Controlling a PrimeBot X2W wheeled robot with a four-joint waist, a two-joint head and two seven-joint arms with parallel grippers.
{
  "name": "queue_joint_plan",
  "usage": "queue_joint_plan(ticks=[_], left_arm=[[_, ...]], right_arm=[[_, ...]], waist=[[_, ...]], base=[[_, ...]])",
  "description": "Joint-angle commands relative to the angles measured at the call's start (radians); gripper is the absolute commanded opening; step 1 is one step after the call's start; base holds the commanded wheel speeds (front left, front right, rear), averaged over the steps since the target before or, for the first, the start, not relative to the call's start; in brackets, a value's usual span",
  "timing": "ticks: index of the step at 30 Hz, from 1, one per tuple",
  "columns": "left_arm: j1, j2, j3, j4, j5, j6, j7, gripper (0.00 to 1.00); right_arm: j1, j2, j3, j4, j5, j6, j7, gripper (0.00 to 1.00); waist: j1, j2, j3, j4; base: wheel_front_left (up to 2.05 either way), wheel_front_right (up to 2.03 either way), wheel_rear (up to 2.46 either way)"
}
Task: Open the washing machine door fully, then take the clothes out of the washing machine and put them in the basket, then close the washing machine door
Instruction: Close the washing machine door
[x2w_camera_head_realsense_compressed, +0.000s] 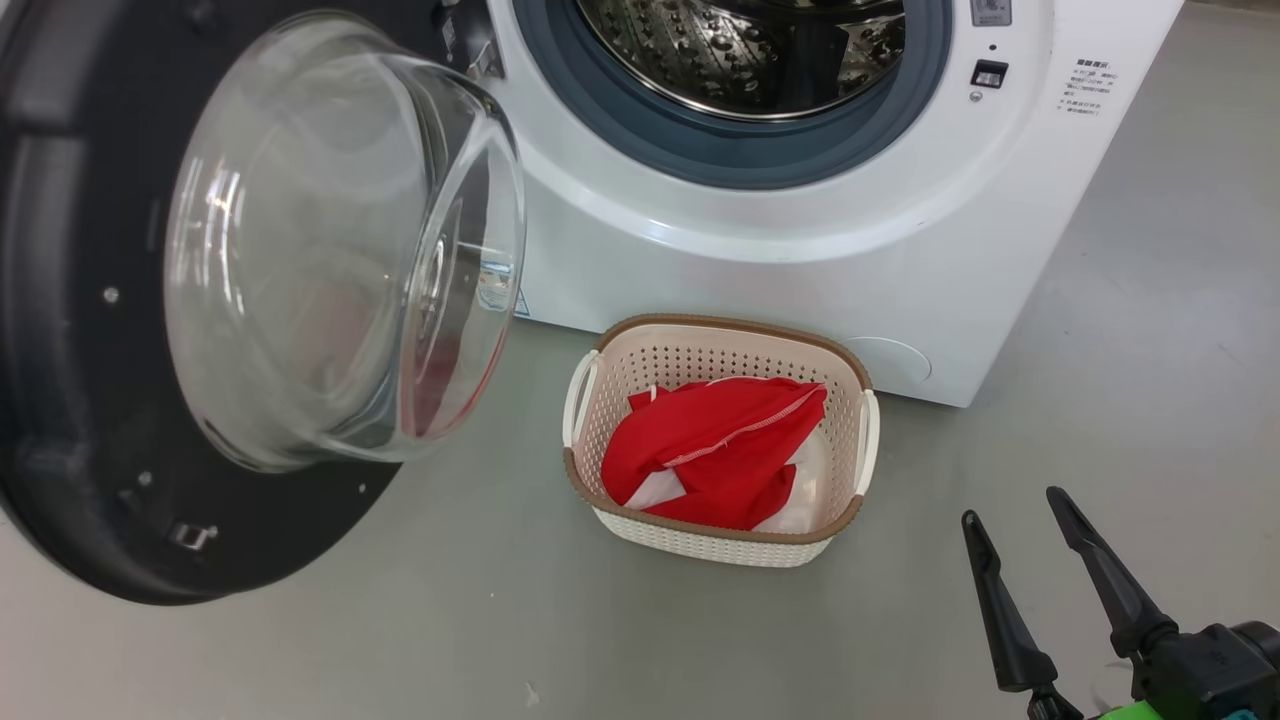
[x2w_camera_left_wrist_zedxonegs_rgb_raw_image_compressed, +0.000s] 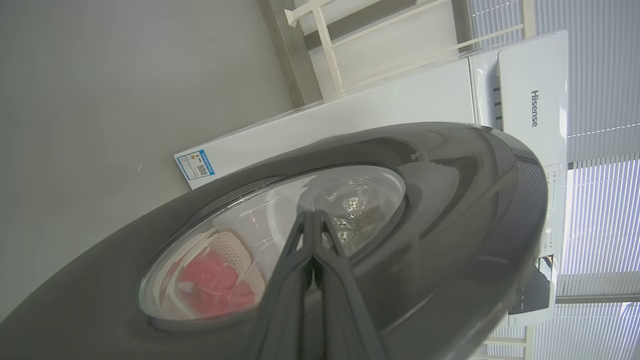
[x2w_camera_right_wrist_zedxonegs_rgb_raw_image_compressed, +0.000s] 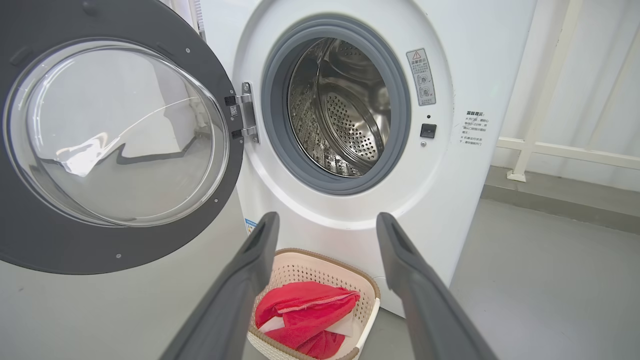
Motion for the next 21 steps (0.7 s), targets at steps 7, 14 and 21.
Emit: queue_joint_plan(ticks=[7,14,21], left_arm=[[0.085,0.000,0.047,-0.179,-0.046,0.043,0.040,0.00],[0.164,-0.043,0.065,-0.334,-0.073,0.076,0.057,0.00],[0.221,-0.099,0.065,-0.455,-0.095,0.101,0.067,0.00]], right_arm=[[-0.042,-0.014,0.028,-0.007,0.018,0.005,-0.025,1.00],[-0.050,-0.014,0.031,0.008,0.026,0.005,-0.040,1.00],[-0.060,-0.014,0.031,0.021,0.030,0.005,-0.049,1.00]], waist=[[0.0000,0.0000,-0.001,0.000],[0.0000,0.0000,0.007,-0.010],[0.0000,0.0000,0.011,-0.020]], base=[[0.00,0.00,0.00],[0.00,0.00,0.00],[0.00,0.00,0.00]])
